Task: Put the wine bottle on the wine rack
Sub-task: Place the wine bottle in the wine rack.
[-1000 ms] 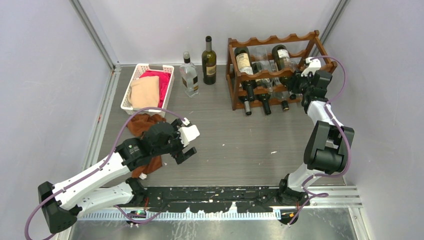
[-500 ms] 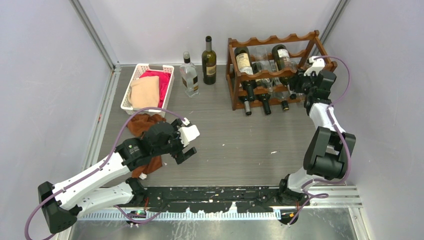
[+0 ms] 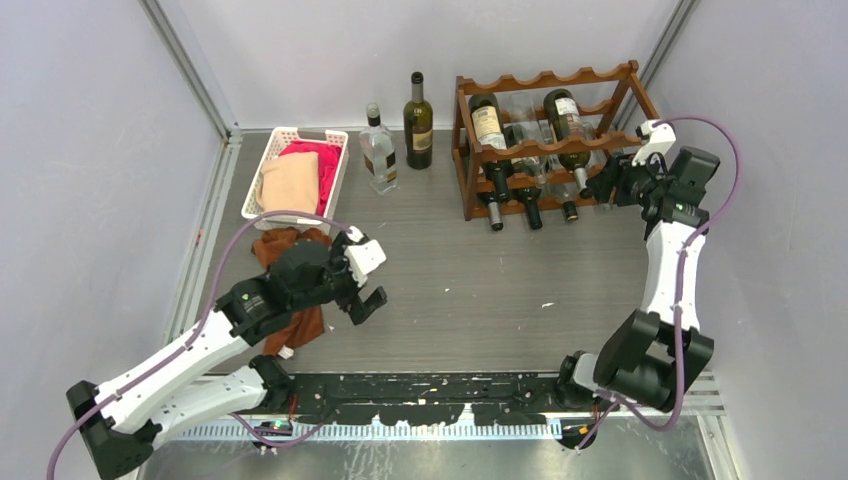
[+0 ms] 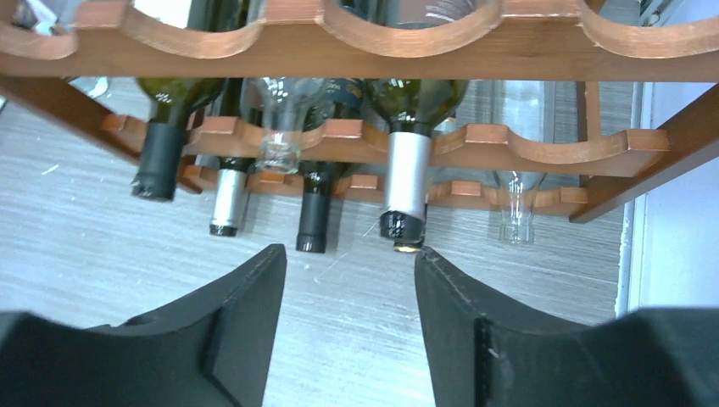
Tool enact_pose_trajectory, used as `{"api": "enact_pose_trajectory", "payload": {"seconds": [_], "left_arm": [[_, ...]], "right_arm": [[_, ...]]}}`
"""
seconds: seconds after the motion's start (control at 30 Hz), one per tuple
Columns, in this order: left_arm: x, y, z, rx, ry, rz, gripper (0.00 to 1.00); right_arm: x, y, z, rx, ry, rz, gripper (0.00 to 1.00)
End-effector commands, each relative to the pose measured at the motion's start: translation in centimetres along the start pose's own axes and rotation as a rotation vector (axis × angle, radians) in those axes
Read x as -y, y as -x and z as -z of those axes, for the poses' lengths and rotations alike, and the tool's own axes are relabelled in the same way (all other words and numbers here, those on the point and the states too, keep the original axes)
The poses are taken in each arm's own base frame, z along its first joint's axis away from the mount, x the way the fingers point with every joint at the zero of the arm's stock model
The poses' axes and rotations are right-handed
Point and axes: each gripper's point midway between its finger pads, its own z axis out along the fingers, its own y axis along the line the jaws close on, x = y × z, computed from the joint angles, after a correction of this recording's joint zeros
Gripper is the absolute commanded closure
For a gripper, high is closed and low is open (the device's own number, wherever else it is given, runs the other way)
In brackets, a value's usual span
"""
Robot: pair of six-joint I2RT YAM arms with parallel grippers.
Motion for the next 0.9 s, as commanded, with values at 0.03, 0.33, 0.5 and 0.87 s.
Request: {"api": "enact_pose_trajectory", "payload": {"seconds": [0.03,0.33,0.5,0.87], "left_arm": [[-0.8,7.9,2.0,0.317,-0.014,0.172,0.0],[-3.5,16.7,-0.8,0.623,-0.037,0.624,0.0],[-5.5,18.5,-7.6,0.63,-0.052,0.343,0.06],[-12.3,17.9,-16.9,0.754,-0.108,0.1,0.13]], "right_arm": [[-0.9,1.1,2.8,0.036,-0.037,0.004,0.33],[0.4,0.1,4.3,0.112,0.029,-0.281,0.3],[-0.6,-0.2,4.3,0.117,0.08,-0.306,0.3],[-1.5,-0.2,4.6,0.113,0.119,-0.277,0.3]]}}
